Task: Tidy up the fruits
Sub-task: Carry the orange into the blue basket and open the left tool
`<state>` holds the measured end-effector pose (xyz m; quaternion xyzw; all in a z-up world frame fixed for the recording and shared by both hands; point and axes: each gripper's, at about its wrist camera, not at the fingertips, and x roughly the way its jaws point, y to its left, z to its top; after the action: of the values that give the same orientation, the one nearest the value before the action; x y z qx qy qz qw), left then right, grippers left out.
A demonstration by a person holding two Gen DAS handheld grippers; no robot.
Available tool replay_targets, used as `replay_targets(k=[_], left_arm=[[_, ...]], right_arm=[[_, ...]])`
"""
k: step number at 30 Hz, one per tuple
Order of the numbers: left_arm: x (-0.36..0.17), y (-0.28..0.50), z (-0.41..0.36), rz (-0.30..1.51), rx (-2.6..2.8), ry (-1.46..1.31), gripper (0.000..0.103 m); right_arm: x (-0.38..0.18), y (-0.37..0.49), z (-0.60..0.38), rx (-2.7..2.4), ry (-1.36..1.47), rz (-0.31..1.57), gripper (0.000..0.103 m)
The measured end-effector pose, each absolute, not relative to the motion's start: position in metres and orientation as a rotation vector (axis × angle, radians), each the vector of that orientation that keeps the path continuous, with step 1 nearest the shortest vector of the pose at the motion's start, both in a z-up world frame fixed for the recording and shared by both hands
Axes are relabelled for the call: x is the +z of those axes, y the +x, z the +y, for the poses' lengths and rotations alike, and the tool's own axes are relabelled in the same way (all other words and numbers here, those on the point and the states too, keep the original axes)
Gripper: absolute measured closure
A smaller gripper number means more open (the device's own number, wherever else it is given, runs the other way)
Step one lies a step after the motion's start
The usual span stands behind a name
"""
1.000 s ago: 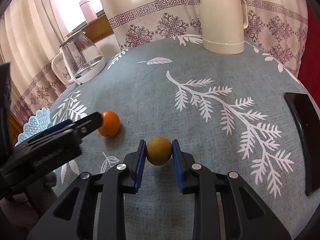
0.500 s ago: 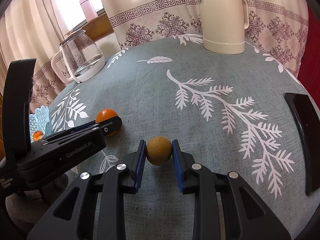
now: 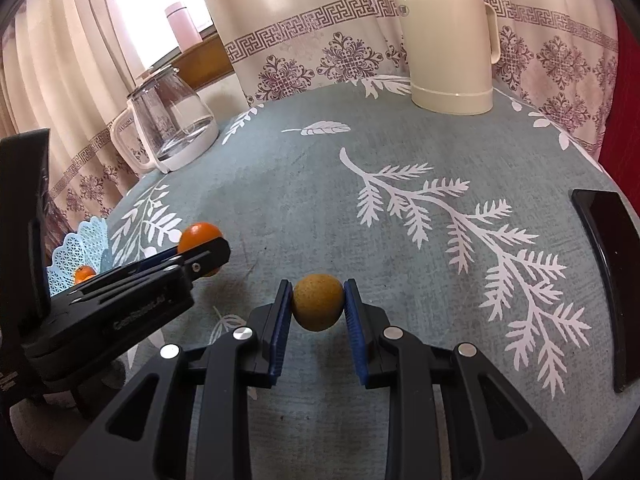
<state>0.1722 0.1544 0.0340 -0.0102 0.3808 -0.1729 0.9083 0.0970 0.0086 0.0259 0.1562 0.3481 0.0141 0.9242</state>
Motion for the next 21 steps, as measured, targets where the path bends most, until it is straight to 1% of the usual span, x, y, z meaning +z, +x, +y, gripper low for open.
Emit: replay_targets(k=[11, 21], left_arm=[[0.052, 0.157, 0.177, 0.733, -0.285, -0.025, 0.063], [0.072, 0.142, 0.217, 0.682, -0.198, -0.053, 0.063]], right_arm=[[0.029, 0.094, 0.013, 0.06, 0.317, 0.697, 0.076], [0.03, 0.093, 0.014, 0.062, 0.311, 0.694, 0.076]])
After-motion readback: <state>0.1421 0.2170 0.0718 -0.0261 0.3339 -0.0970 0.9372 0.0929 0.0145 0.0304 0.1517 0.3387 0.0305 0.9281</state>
